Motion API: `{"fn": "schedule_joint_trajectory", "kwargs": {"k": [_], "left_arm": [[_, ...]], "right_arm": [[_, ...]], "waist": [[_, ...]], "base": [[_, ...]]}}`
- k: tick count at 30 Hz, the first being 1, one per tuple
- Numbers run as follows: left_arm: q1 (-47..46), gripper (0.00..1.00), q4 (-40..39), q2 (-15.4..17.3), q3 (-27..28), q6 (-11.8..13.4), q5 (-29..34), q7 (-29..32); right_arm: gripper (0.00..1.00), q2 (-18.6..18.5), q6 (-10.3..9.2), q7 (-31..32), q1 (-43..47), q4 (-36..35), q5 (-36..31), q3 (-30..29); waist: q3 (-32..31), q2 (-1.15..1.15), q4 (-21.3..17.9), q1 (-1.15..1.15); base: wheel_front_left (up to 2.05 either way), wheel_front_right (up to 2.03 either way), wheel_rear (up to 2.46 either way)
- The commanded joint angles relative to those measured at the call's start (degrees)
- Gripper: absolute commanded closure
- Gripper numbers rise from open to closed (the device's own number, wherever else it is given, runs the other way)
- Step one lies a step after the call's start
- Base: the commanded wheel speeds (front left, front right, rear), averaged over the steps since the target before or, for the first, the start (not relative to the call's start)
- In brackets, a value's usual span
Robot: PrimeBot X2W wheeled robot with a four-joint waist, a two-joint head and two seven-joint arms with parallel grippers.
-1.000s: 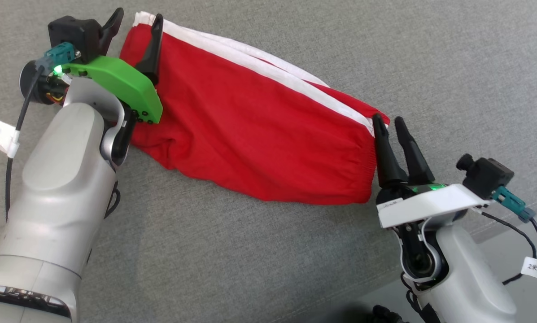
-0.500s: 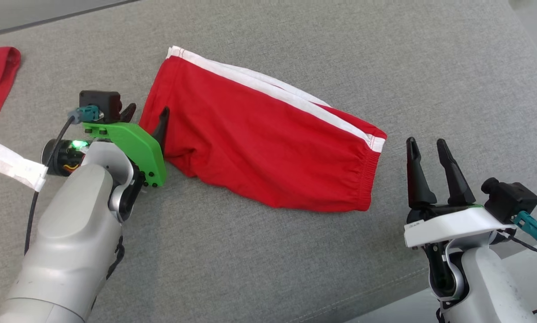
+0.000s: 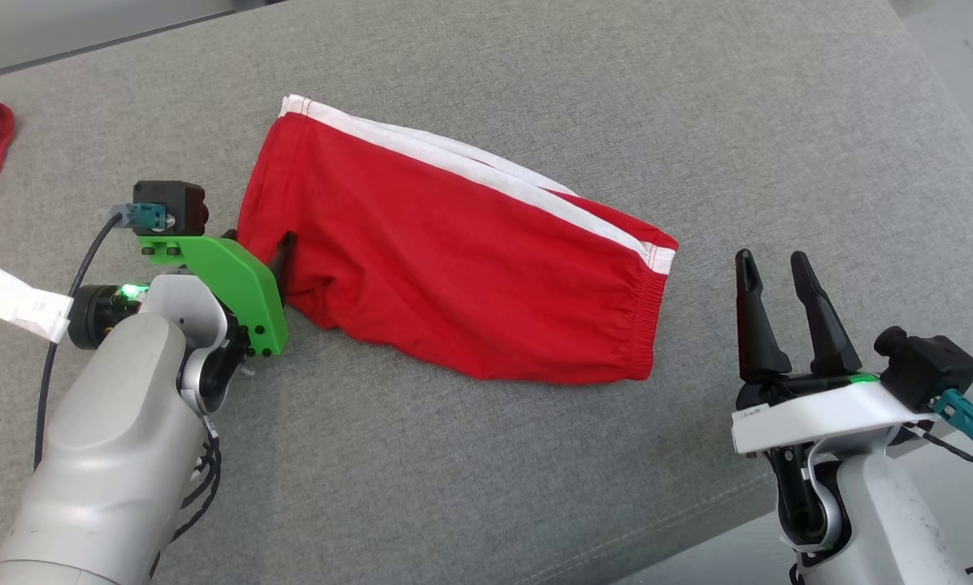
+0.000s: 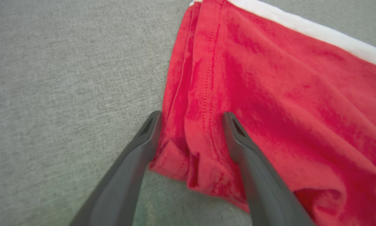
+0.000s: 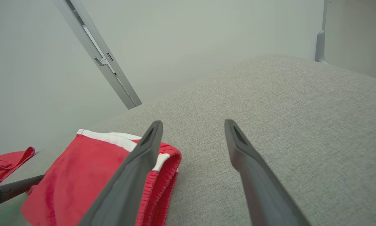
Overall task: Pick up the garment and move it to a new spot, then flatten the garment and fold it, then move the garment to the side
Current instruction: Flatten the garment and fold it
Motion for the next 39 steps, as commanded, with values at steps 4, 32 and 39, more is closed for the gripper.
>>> {"fn": "schedule_joint_trajectory", "kwargs": {"k": [4,32,39], "left_arm": [[2.7,1.0,-0.81,0.81,-0.22,0.17,-0.85,1.1],[30.52,1.0,-27.31,-0.43,1.65,7.18,-7.11,-6.51],[35.69,1.0,-30.68,-1.57,1.01,9.21,-7.57,-7.52]], "right_arm": [[0.0,-0.1,-0.02,-0.19,0.83,-0.19,0.43,-0.22],[0.0,-0.11,-0.02,1.82,5.32,1.62,-6.02,-7.42],[0.0,-0.11,-0.02,3.07,5.55,0.94,-6.57,-7.47]], "waist": [[-0.27,0.0,-0.04,0.0],[-12.04,0.0,12.77,0.0],[-12.64,0.0,13.54,0.0]], "base": [[0.0,0.0,0.0],[0.0,0.0,0.0],[0.0,0.0,0.0]]}}
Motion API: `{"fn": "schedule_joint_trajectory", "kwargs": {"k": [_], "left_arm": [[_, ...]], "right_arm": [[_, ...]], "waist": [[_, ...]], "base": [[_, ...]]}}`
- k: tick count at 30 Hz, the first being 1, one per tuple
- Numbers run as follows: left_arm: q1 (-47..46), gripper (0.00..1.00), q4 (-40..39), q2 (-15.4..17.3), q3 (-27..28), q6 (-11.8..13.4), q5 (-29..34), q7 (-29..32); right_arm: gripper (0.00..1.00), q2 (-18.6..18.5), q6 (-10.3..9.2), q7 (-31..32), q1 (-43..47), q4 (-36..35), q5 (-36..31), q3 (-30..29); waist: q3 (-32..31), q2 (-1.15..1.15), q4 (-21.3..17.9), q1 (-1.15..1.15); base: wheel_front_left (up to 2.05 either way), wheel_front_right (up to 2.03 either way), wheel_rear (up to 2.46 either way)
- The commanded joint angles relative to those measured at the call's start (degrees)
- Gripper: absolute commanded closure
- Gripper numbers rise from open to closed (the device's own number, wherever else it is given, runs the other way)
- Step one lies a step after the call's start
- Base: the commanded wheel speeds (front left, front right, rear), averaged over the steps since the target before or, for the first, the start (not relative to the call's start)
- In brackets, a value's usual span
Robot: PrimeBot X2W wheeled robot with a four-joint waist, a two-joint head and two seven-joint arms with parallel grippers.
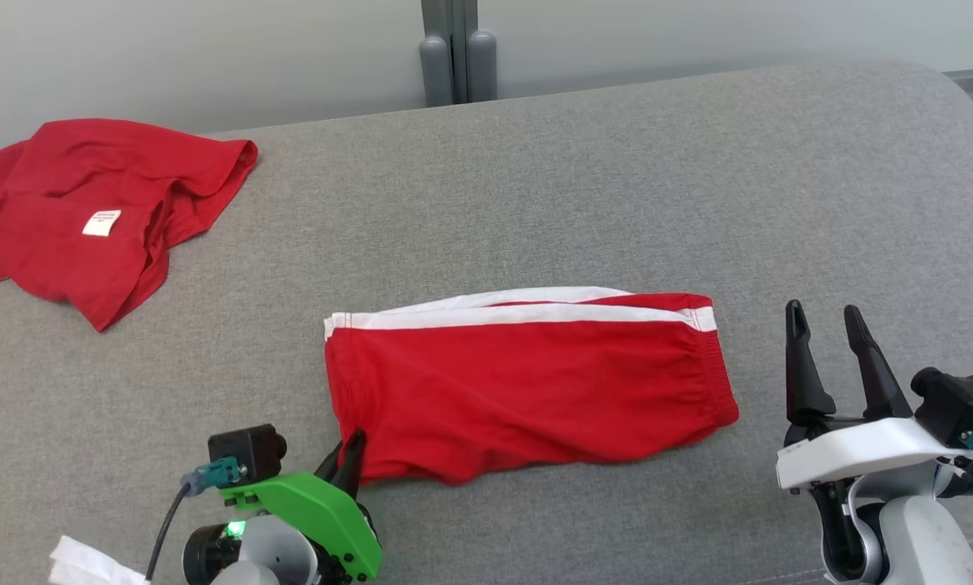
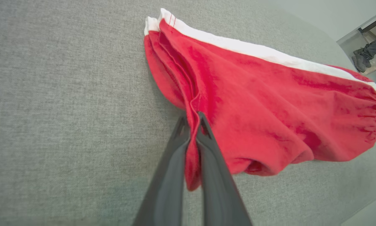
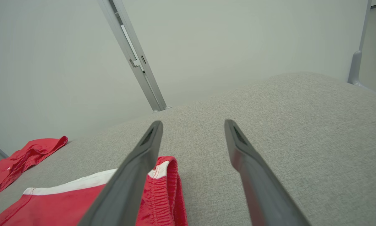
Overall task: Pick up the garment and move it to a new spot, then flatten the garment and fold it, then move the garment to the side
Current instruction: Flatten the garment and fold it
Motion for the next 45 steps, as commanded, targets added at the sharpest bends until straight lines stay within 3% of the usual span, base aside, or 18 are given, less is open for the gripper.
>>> {"fn": "schedule_joint_trajectory", "kwargs": {"k": [1,2,3,11,17,22,30,44,45], "left_arm": [[0.99,0.67,-0.21,-0.3,0.07,0.3,-0.45,-0.46],[1.0,0.53,-0.23,-0.25,0.12,0.56,-0.03,-0.87],[1.05,0.0,-0.26,-0.23,0.06,0.6,0.42,-1.42],[-0.28,0.0,-2.0,0.21,1.97,0.36,4.54,-12.37],[0.47,0.0,-4.86,1.08,3.09,1.59,7.99,-17.65],[2.68,0.0,-7.3,1.35,4.06,2.97,9.9,-18.76],[5.07,0.0,-9.74,0.71,4.75,3.67,11.33,-19.43],[4.0,0.0,-10.2,0.01,5.65,2.92,12.31,-19.63],[3.89,0.0,-10.12,-0.06,5.7,2.94,12.39,-19.61]], "right_arm": [[0.0,-0.14,-0.02,0.29,0.54,-0.12,-0.56,-0.02],[0.0,-0.14,-0.02,0.33,0.49,-0.09,-0.54,0.05],[0.0,-0.14,-0.02,0.48,0.42,-0.02,-0.58,0.12],[0.0,-0.14,-0.02,3.13,0.32,1.16,-1.7,-0.49],[0.0,-0.12,-0.02,10.58,-1.14,1.51,-3.3,0.11],[0.0,-0.35,-0.02,18.51,-3.01,1.2,-6.12,0.88],[0.0,-4.06,-0.02,29.16,-5.98,6.02,-5.88,2.7],[0.0,-8.68,-0.02,34.86,-12.68,21.69,2.05,6.49],[0.1,-8.79,-0.02,35.01,-13.07,22.51,2.69,6.93]], "waist": [[-0.34,0.0,0.21,0.0],[-0.37,0.0,0.16,0.0],[-0.39,0.0,0.09,0.0],[-0.88,0.0,-0.36,0.0],[-1.72,0.0,-0.03,0.0],[-1.97,0.0,1.28,0.0],[-0.98,0.0,4.8,0.0],[1.32,0.0,9.28,0.0],[1.4,0.0,9.35,0.0]], "base": [[0.0,0.0,0.0],[0.0,0.0,0.0],[0.0,0.0,0.0],[0.0,0.0,0.0],[0.0,0.0,0.0],[0.0,0.0,0.0],[0.0,0.0,0.0],[0.0,0.0,0.0],[0.0,0.0,0.0]]}}
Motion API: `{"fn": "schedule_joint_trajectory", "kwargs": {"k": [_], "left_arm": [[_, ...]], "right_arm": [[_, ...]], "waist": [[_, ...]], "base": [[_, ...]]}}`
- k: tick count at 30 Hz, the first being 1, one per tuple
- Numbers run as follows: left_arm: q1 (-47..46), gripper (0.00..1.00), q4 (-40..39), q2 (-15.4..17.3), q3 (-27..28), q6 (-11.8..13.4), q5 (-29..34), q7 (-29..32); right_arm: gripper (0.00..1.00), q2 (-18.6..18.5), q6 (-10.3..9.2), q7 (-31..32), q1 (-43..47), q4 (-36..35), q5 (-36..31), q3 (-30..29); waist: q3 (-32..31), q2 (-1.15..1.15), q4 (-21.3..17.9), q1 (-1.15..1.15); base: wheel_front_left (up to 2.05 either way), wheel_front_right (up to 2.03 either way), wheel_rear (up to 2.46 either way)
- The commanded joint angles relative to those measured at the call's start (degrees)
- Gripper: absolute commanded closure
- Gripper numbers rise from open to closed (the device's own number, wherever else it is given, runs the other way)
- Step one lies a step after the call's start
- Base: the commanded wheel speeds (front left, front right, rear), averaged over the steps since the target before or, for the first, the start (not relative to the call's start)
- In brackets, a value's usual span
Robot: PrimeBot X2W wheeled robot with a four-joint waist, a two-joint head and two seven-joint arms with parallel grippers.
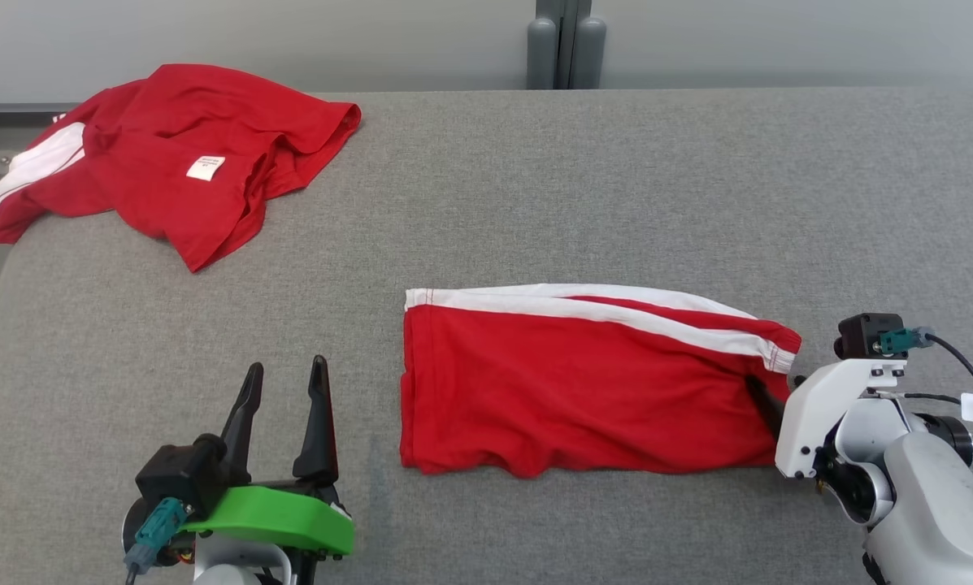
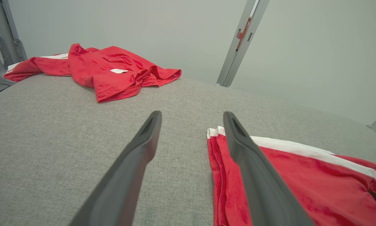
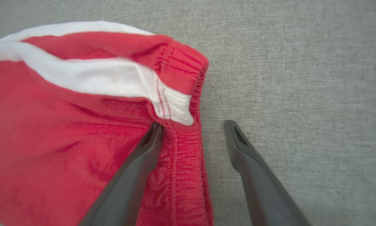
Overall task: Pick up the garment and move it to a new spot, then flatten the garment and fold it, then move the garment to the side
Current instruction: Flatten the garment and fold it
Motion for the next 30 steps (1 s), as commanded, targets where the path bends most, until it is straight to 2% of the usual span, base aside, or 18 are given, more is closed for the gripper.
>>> {"fn": "schedule_joint_trajectory", "kwargs": {"k": [1,3,5,10,15,20,23,30], "left_arm": [[-0.4,0.0,0.18,-0.09,0.3,-0.3,0.36,-0.23],[-0.49,0.0,0.26,-0.26,0.33,-0.41,0.49,-0.25],[-0.6,0.0,0.26,-0.41,0.19,-0.59,0.66,-0.25],[-0.27,0.0,0.22,-0.58,0.06,-0.68,0.84,-0.26],[-0.05,0.0,0.1,-0.72,-0.16,-0.69,1.06,-0.27],[-0.33,0.0,0.32,-1.0,-0.53,-0.83,1.17,-0.24],[-0.4,0.0,0.48,-1.06,-0.69,-0.86,1.2,-0.24],[-0.91,0.0,1.05,-1.32,-1.26,-1.1,1.05,-0.23]], "right_arm": [[0.46,-0.2,-0.02,0.47,-0.58,1.42,1.01,0.95],[0.68,-0.53,-0.02,0.37,-1.29,2.79,1.94,2.12],[1.0,-0.76,-0.02,0.08,-2.05,4.05,2.8,3.23],[1.0,-2.11,-0.07,-0.62,-3.96,5.35,5.2,5.25],[1.0,-5.96,-0.07,-0.12,-5.24,4.92,7.48,5.99],[1.0,-10.3,-0.06,0.9,-4.68,4.17,8.54,4.13],[1.0,-11.7,-0.06,1.48,-3.94,3.32,9.25,2.96],[1.0,-9.05,-0.04,3.77,-2.03,-0.92,14.99,0.39]], "waist": [[0.33,0.0,0.34,0.0],[0.33,0.0,0.27,0.0],[0.2,0.0,-0.09,0.0],[-0.28,0.0,-2.1,0.0],[-0.48,0.0,-4.81,0.0],[-0.41,0.0,-7.1,0.0],[-0.31,0.0,-8.17,0.0],[-0.27,0.0,-9.37,0.0]], "base": [[0.0,0.0,0.0],[0.0,0.0,0.0],[0.0,0.0,0.0],[0.0,0.0,0.0],[0.0,0.0,0.0],[0.0,0.0,0.0],[0.0,0.0,0.0],[0.0,0.0,0.0]]}}
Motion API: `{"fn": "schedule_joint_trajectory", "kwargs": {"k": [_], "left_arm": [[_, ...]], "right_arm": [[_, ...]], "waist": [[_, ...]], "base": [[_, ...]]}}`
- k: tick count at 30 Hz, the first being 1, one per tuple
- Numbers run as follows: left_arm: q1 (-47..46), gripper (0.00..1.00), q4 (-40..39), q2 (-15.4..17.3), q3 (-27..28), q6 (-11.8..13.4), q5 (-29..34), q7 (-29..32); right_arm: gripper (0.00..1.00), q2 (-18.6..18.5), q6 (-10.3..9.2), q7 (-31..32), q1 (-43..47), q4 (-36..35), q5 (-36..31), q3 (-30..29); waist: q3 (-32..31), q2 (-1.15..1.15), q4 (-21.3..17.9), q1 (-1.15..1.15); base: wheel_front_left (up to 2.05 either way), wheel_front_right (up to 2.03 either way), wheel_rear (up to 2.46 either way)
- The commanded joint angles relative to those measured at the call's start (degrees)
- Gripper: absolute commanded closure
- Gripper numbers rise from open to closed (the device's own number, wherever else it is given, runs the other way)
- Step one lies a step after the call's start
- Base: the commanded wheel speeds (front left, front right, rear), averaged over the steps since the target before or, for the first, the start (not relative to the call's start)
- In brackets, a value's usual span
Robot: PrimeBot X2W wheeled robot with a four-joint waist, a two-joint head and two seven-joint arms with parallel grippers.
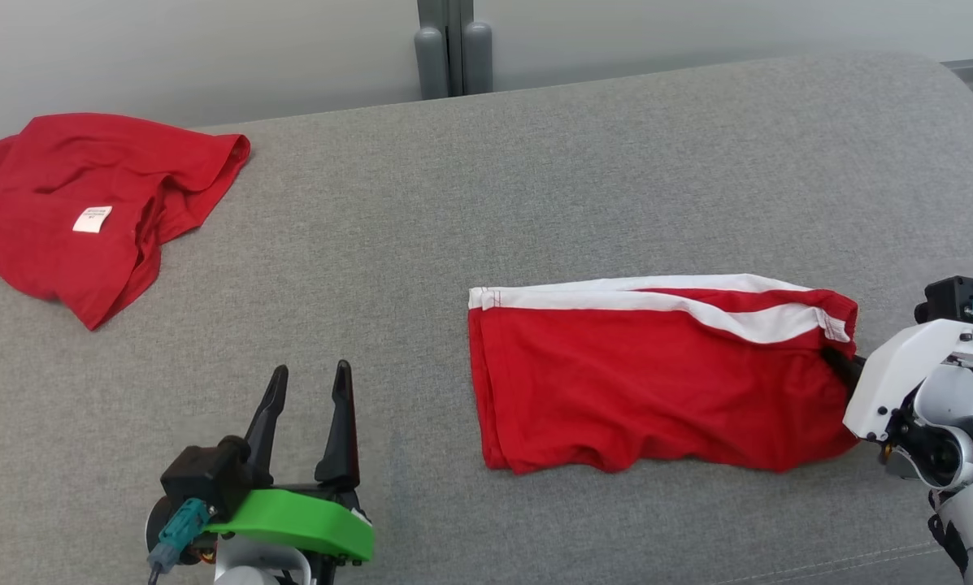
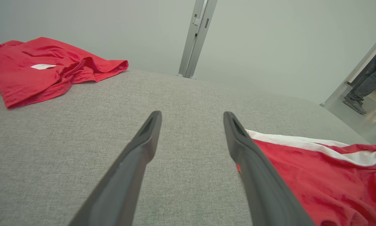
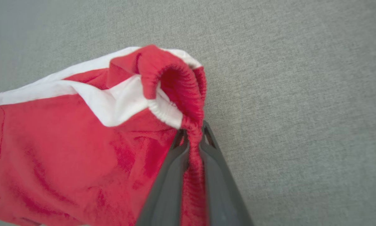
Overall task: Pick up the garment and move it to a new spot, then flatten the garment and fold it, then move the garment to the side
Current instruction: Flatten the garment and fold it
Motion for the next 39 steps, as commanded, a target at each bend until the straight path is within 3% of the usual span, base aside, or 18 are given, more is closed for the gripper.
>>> {"fn": "schedule_joint_trajectory", "kwargs": {"k": [1,14,21,28,29,31,32,39], "left_arm": [[-0.76,0.0,0.16,0.01,-0.09,-0.24,0.43,-0.14],[-0.38,0.0,1.31,-0.45,-1.34,-0.6,0.01,0.05],[-0.19,0.0,1.19,-0.84,-1.8,-0.8,-0.08,0.01],[-0.97,0.0,1.55,-1.57,-2.13,-1.16,0.07,-0.07],[-1.09,0.0,1.64,-1.69,-2.16,-1.24,0.1,-0.08],[-1.18,0.0,1.95,-1.81,-1.94,-1.01,0.06,-0.11],[-1.25,0.0,2.11,-1.86,-1.87,-0.95,0.07,-0.11],[-1.34,0.0,2.56,-2.25,-1.62,-1.15,0.3,-0.14]], "right_arm": [[1.0,0.6,-0.06,0.38,0.85,-1.44,1.18,-0.14],[1.0,6.84,-0.04,3.12,2.73,-13.92,6.16,3.13],[1.0,12.33,-0.04,2.2,0.62,-12.85,5.15,4.64],[1.0,15.19,-0.04,1.01,-1.69,-7.65,2.58,6.18],[0.86,15.53,-0.04,0.62,-2.02,-6.65,2.12,6.3],[0.23,16.02,-0.04,-0.01,-2.68,-5.19,1.46,6.91],[0.0,16.23,-0.03,-0.35,-3.04,-4.8,1.21,7.5],[0.0,16.91,-0.04,-2.1,-3.7,-6.68,1.49,12.41]], "waist": [[0.05,0.0,-0.05,0.0],[-1.76,0.0,3.64,0.0],[-1.62,0.0,6.29,0.0],[-0.71,0.0,8.41,0.0],[-0.62,0.0,8.63,0.0],[-0.5,0.0,8.93,0.0],[-0.44,0.0,9.02,0.0],[-0.53,0.0,7.89,0.0]], "base": [[0.0,0.0,0.0],[0.0,0.0,0.0],[0.0,0.0,0.0],[0.0,0.0,0.0],[0.0,0.0,0.0],[0.0,0.0,0.0],[0.0,0.0,0.0],[0.0,0.0,0.0]]}}
